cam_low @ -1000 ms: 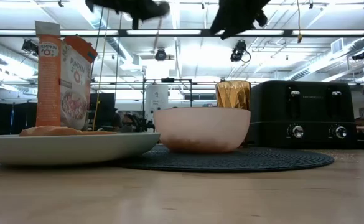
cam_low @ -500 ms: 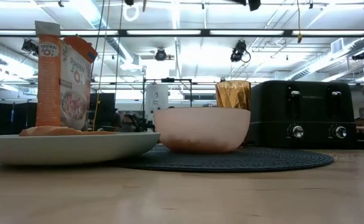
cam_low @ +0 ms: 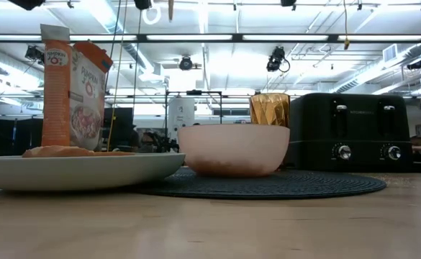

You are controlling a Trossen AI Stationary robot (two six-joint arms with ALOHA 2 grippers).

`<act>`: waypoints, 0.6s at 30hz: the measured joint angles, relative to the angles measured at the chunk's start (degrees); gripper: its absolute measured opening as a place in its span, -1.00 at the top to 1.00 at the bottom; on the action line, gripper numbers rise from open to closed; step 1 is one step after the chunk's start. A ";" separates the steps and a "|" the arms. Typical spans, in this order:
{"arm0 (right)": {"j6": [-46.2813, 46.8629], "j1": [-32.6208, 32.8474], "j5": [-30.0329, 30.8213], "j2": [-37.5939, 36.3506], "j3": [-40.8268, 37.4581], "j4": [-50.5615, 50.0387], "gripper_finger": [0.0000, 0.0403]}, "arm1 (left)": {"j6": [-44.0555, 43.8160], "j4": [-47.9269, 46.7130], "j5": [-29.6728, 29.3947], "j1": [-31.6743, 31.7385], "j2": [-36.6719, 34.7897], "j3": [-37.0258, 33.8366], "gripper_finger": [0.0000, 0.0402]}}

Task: Arrange a breakfast setting
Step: Put the gold spoon on the right side of the light orange bowl on the blue table placemat

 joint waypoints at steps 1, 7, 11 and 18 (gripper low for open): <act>0.02 -0.04 0.76 0.97 0.83 0.05 -0.41 | -0.26 0.77 -0.57 -0.45 0.75 -0.04 0.88; -0.40 -1.89 -0.89 6.51 5.52 0.00 -0.37 | -0.66 4.58 -1.64 -1.83 4.77 0.01 0.88; -0.47 -3.38 -1.97 8.26 7.84 0.06 -0.31 | -0.66 5.02 -1.98 -2.32 5.29 0.03 0.88; 6.37 -6.62 -8.44 9.08 8.29 1.85 -0.16 | 3.08 7.11 -1.77 -3.77 5.28 0.03 0.88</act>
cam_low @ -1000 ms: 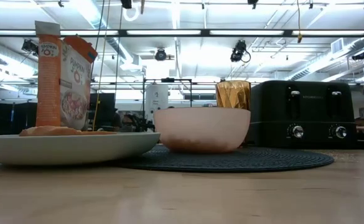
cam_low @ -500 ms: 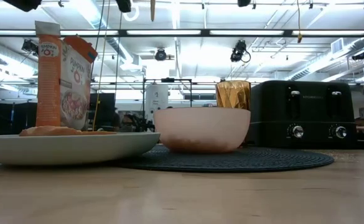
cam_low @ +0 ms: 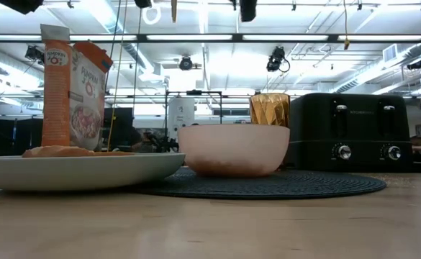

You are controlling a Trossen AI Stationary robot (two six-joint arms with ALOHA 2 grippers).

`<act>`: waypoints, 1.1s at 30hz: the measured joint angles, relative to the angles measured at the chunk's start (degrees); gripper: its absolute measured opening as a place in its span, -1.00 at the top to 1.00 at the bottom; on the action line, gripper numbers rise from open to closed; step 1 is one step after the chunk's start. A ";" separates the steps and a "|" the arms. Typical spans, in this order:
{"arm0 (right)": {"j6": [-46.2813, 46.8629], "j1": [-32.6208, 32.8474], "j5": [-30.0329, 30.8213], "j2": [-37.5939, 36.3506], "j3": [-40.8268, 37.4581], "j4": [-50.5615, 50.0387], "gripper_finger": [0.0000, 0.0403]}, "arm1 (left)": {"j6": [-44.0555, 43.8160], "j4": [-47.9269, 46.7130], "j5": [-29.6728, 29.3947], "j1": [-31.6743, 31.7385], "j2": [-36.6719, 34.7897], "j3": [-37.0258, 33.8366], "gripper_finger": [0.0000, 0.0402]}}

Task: Arrange a breakfast setting
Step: Put the gold spoon on the right side of the light orange bowl on the blue table placemat

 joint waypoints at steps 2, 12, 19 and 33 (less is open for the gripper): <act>1.70 -0.70 -2.19 0.07 0.00 0.48 -0.10 | 1.08 -0.02 -0.06 -0.05 0.00 0.00 0.88; 3.70 -2.42 -3.86 0.07 -0.04 1.60 0.29 | 2.61 0.80 -1.49 1.57 0.00 0.00 0.88; 2.57 -2.77 -3.09 0.07 -0.04 1.20 0.56 | 2.59 0.79 -1.62 2.37 0.00 0.00 0.88; -15.08 1.20 27.56 -0.08 -0.04 0.77 0.05 | 1.52 2.67 -18.17 3.18 0.00 0.00 0.88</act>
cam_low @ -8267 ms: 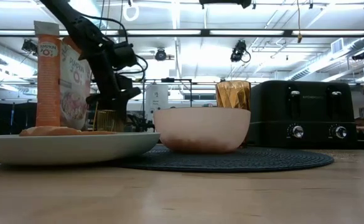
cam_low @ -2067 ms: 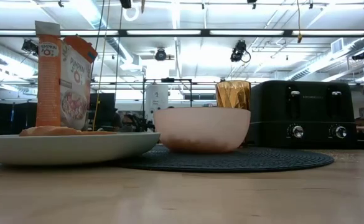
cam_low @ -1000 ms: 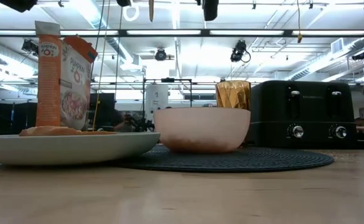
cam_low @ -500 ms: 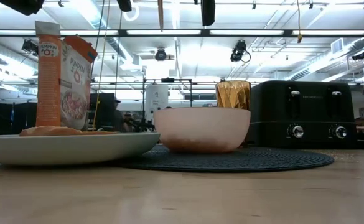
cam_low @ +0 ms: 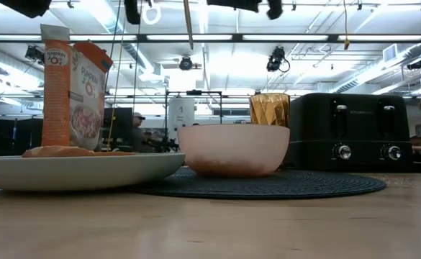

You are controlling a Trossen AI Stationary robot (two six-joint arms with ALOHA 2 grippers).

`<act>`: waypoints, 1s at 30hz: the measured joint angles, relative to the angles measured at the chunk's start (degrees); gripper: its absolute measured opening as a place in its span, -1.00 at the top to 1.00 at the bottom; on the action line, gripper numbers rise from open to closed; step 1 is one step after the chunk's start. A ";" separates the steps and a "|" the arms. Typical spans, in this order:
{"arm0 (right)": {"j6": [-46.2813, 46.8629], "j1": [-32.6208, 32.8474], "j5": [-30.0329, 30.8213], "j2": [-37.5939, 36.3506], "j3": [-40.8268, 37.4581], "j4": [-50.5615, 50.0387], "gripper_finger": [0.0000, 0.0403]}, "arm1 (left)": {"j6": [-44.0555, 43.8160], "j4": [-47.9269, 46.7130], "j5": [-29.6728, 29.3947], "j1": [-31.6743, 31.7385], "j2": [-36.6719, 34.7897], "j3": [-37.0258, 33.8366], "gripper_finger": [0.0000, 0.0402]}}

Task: Arrange a breakfast setting
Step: Put the gold spoon on the right side of the light orange bowl on the blue table placemat

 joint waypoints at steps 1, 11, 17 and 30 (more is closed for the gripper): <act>-1.21 0.02 1.38 0.00 0.00 0.42 0.03 | -0.61 0.68 -1.44 0.55 0.00 0.00 0.88; -10.42 -4.20 2.37 0.02 0.00 1.58 0.02 | -6.99 7.35 -3.97 10.17 0.84 0.02 0.88; -20.91 -9.18 2.00 0.04 -0.02 8.63 0.02 | -7.52 13.22 -4.17 14.70 4.37 3.11 0.88; -32.18 -14.69 2.92 0.09 -0.02 13.09 0.16 | 3.77 12.83 -10.19 16.53 6.49 10.12 0.88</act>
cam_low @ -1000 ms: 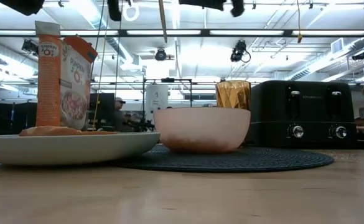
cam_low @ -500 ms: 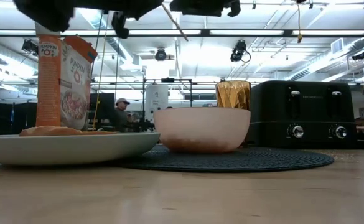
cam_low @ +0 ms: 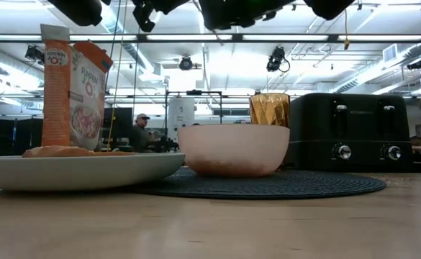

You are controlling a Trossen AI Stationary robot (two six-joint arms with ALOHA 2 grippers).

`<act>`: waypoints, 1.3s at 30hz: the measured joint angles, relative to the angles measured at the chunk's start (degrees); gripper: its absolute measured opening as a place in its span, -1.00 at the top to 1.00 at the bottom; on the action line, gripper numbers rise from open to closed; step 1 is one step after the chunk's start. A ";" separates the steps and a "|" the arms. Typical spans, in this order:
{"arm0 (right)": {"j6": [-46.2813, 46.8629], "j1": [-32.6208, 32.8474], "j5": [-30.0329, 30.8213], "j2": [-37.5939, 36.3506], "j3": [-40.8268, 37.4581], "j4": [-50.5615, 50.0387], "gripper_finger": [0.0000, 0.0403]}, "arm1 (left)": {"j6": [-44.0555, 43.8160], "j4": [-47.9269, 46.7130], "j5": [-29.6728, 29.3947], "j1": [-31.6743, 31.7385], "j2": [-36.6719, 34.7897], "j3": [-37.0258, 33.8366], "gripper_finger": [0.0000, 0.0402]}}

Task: Arrange a breakfast setting
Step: Put the gold spoon on the right side of the light orange bowl on the blue table placemat

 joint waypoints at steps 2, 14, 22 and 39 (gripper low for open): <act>-1.02 -0.27 -1.01 0.00 0.00 0.68 0.21 | -0.01 -0.22 -0.08 0.41 0.00 0.00 0.88; 1.61 -4.43 -7.78 0.00 0.00 1.14 0.35 | -2.17 -0.93 3.49 3.50 0.00 0.00 0.88; 3.00 -6.46 -11.41 0.00 0.00 1.07 0.49 | -2.83 -1.62 3.58 4.72 0.00 0.00 0.88; 4.99 -8.06 -14.38 0.00 0.00 1.18 0.87 | -4.29 -2.23 5.24 6.13 0.00 0.00 0.87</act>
